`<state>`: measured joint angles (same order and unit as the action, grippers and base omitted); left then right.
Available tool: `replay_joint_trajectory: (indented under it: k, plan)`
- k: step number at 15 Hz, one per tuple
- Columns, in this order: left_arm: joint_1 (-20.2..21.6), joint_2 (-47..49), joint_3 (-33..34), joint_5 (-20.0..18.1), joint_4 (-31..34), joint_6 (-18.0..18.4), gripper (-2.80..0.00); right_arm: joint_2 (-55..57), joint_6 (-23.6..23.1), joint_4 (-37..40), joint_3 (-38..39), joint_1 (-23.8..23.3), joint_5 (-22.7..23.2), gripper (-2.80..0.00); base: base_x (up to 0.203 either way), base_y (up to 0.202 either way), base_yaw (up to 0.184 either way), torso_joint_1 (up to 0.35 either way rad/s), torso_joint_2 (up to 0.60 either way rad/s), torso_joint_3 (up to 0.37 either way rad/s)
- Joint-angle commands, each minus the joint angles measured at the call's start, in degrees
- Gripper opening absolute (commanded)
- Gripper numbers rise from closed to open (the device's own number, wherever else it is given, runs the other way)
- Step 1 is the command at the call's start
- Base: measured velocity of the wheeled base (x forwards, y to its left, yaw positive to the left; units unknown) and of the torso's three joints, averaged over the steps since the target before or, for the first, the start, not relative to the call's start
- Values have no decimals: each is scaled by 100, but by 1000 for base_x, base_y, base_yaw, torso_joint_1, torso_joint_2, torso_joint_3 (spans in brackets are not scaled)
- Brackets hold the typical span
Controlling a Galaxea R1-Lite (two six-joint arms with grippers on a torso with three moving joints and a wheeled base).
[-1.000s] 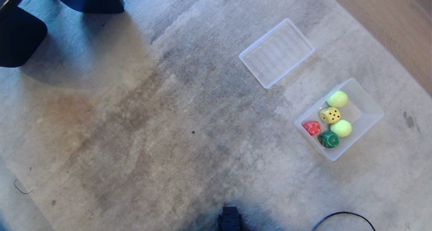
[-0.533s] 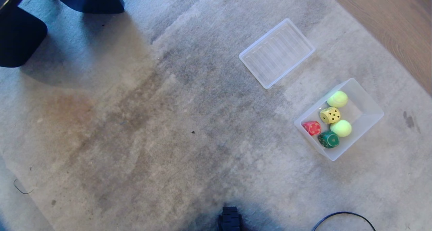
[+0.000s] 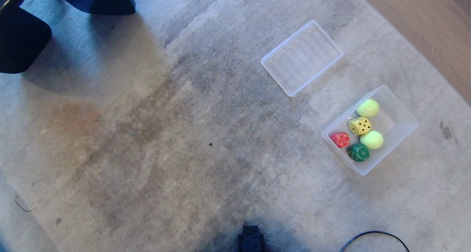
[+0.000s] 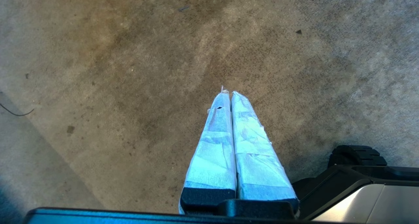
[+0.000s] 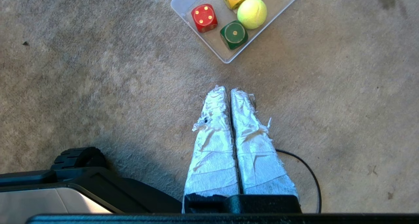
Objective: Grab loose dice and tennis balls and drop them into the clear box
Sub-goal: Pick up toys out of the box
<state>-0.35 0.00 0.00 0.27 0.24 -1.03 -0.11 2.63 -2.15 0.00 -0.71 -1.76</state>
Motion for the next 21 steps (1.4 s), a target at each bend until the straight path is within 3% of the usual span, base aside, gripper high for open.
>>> replay_joint_trajectory:
  k: [1,13,21]
  plan:
    - [0,0,0,8,2,-36,-280,2,0,-4,79,0,0,-280,0,0,0,0,0,0]
    - [0,0,0,0,2,-29,-280,2,0,-4,79,0,0,-280,0,0,0,0,0,0]
    - [0,0,0,134,11,-249,-280,2,0,5,79,0,0,-280,0,0,0,2,-1,58]
